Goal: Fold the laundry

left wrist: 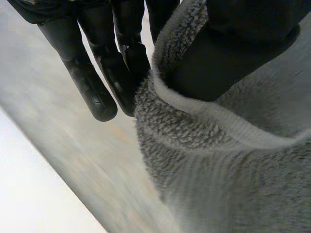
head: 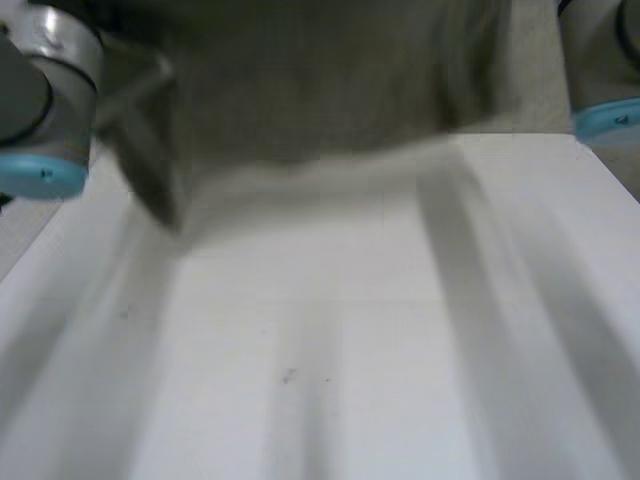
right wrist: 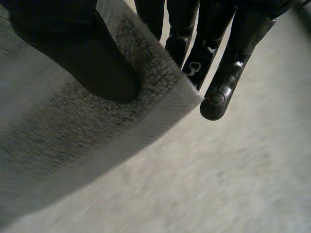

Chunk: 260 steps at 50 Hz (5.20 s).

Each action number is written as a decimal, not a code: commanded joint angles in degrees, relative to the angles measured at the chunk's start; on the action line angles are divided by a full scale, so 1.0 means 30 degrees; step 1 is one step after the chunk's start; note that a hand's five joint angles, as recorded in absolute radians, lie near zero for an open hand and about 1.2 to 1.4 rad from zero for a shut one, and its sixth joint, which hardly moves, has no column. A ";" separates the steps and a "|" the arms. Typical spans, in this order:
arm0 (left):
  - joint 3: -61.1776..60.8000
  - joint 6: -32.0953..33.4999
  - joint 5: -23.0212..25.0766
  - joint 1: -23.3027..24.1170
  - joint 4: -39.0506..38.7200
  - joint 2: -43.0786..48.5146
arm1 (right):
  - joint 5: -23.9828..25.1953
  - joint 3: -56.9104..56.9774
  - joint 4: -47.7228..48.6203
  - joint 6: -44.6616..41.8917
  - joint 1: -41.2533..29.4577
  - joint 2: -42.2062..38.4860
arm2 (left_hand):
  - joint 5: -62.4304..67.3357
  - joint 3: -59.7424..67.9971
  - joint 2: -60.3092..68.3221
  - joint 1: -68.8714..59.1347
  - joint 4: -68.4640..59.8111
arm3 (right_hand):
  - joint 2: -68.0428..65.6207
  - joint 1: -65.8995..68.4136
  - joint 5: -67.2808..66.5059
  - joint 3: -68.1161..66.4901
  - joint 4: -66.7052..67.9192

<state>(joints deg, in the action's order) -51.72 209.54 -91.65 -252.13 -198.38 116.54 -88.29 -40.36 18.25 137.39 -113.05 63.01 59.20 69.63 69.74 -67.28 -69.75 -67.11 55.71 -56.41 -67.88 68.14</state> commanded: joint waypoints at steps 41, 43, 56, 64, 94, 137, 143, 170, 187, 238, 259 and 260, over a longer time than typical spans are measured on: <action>-1.8853 0.1638 0.1955 -0.0713 -0.1989 -0.1230 | 0.5903 -1.9947 -0.4501 0.2337 0.5749 0.3607 | -0.3403 -0.3545 -0.3580 0.2763 0.3584 | -0.4297 0.8098 -0.4531 -0.4039 0.3955; -1.8853 0.1638 0.1285 -0.1092 -0.2047 -0.1230 | 0.5904 -1.9976 -0.4501 0.2337 0.5926 0.3636 | -0.6421 -0.6564 -0.6599 0.5781 0.6602 | -0.4297 0.8098 -0.4531 -0.4039 0.3955; -1.9000 0.1638 -0.0125 -0.2469 -0.1697 -0.1757 | 0.5991 -2.0181 -0.4326 0.2308 0.6190 0.3490 | -0.8564 -0.8707 -0.8742 0.7924 0.8745 | -0.4297 0.8098 -0.4531 -0.4039 0.3955; -1.9000 0.1667 -0.0125 -0.2823 -0.1491 -0.1787 | 0.6226 -2.0240 -0.4296 0.2308 0.6248 0.3431 | -0.6825 -0.6968 -0.7003 0.6185 0.7006 | -0.4297 0.8098 -0.4531 -0.4039 0.3955; -2.1168 0.6179 0.1018 -0.2881 0.8939 -0.9434 | 0.5405 -1.9628 -1.5497 -0.6079 0.8330 0.6127 | 0.3599 0.3456 0.3421 -0.4239 -0.3418 | -0.4297 0.8098 -0.4531 -0.4039 0.3955; -0.6050 0.5916 0.1750 -0.2706 -0.0348 0.6856 | -0.0423 -0.7702 -0.3154 -0.1414 0.2586 -0.5829 | -1.3944 -1.4087 -1.4122 1.3304 1.4125 | 1.9037 -1.5236 1.8802 1.9295 -1.9379; -0.6225 0.5799 0.1663 -0.2677 -0.0145 0.5423 | -0.0337 -0.7642 -0.3183 -0.0301 0.2586 -0.4802 | -1.4670 -1.4813 -1.4848 1.4030 1.4851 | 1.9037 -1.5236 1.8802 1.9295 -1.9379; -1.0095 0.1843 0.3391 -0.2557 0.0237 0.3836 | 0.1740 -1.6191 -0.5261 0.2128 0.2879 0.1056 | -1.7084 -1.7227 -1.7262 1.6444 1.7265 | 1.9037 -1.5236 1.8802 1.9295 -1.9379; -0.7312 0.1814 0.3099 -0.3407 0.0063 0.7147 | 0.3677 -1.9624 -0.4384 0.4271 0.4139 0.1879 | -1.6636 -1.6779 -1.6814 1.5996 1.6817 | 1.9037 -1.5236 1.8802 1.9295 -1.9379; -0.8340 -0.1555 0.3860 -0.3936 -0.0699 0.6295 | 0.4351 -2.0357 -0.3154 0.4212 0.5018 0.1586 | -1.5962 -1.6105 -1.6140 1.5322 1.6143 | 1.9037 -1.5236 1.8802 1.9295 -1.9379; -0.5401 -0.1701 -0.0652 -0.4346 -0.1403 0.7182 | 0.4292 -2.0738 -0.2304 0.4242 0.5106 0.1468 | -1.5290 -1.5432 -1.5468 1.4650 1.5471 | 1.6042 -1.2241 1.5808 1.6300 -1.6384; -0.5870 -0.1701 -0.0652 -0.4288 -0.1403 0.6772 | 0.4292 -2.0738 -0.2304 0.4242 0.5106 0.1468 | -1.5345 -1.5488 -1.5523 1.4705 1.5526 | 1.6037 -1.2236 1.5803 1.6295 -1.6379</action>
<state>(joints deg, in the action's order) -64.24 204.56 -92.32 -265.22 -202.72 141.95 -75.30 -102.23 9.95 149.98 -97.95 67.48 10.53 20.49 20.49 -20.26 -20.48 -13.34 12.27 -3.57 -12.41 13.56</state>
